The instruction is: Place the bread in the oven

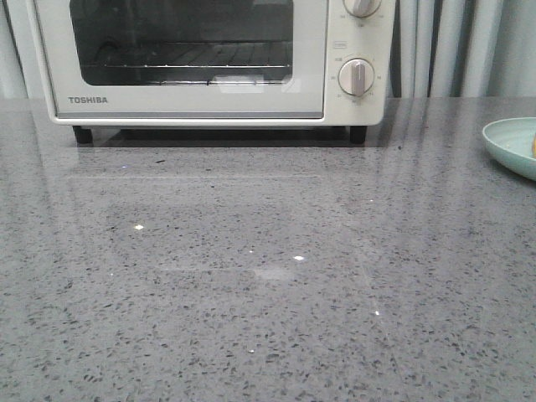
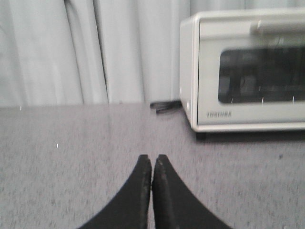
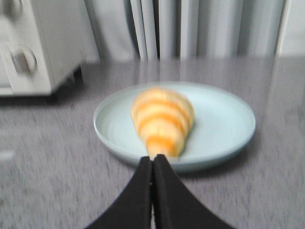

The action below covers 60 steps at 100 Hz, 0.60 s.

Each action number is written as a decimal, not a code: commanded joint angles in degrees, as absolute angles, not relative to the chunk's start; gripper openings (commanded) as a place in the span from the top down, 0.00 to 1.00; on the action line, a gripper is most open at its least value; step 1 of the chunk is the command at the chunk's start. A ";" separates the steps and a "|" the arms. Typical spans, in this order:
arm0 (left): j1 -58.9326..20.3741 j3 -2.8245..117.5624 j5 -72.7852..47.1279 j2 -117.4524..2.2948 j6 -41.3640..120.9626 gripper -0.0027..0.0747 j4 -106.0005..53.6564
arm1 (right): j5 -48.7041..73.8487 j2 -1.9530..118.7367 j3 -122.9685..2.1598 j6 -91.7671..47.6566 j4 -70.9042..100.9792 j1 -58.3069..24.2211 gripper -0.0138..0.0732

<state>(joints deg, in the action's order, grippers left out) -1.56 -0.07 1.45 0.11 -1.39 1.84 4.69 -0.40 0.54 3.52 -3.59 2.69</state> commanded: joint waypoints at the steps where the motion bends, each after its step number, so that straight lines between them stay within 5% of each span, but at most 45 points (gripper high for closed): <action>1: -1.45 -1.37 8.46 1.72 -1.62 0.99 0.48 | -5.95 -1.56 2.01 3.67 -3.34 2.94 0.92; 60: -1.45 -1.37 18.68 1.72 -1.62 0.99 0.48 | -19.71 -1.56 2.01 3.67 -3.34 2.94 0.92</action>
